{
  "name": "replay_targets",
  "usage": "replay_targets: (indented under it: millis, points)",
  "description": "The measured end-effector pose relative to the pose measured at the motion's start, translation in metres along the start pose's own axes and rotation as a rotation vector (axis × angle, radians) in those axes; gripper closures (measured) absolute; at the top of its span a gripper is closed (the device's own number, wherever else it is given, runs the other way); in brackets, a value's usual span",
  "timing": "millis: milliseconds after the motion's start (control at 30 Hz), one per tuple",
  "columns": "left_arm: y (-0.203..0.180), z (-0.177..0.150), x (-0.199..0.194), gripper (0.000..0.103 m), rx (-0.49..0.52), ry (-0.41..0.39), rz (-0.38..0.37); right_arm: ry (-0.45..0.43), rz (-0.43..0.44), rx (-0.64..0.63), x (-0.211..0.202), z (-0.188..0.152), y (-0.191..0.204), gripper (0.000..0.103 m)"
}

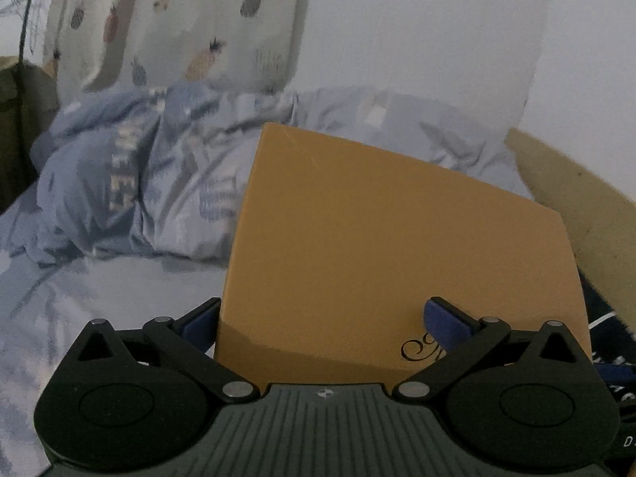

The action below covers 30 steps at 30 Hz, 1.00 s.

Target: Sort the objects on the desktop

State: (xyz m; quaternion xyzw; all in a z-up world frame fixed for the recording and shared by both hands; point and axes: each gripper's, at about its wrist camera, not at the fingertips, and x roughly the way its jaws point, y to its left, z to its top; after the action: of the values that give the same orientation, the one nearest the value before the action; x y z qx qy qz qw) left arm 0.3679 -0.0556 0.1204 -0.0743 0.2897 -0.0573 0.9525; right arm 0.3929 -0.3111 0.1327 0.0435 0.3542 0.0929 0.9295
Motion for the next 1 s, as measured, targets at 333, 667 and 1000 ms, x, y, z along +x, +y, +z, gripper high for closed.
replay_targets:
  millis: [333,667,1000]
  points:
    - [-0.011,0.003,-0.087,0.000,-0.001,-0.071,-0.032,-0.074,-0.017,-0.023,-0.118,0.002,0.023,0.000]
    - [-0.022,-0.034,-0.157,0.000,-0.052,-0.068,-0.069,-0.076,-0.054,-0.068,-0.215,-0.042,0.039,0.000]
    - [-0.024,-0.085,-0.203,0.000,-0.079,-0.062,-0.074,-0.038,-0.067,-0.103,-0.279,-0.105,0.053,0.000]
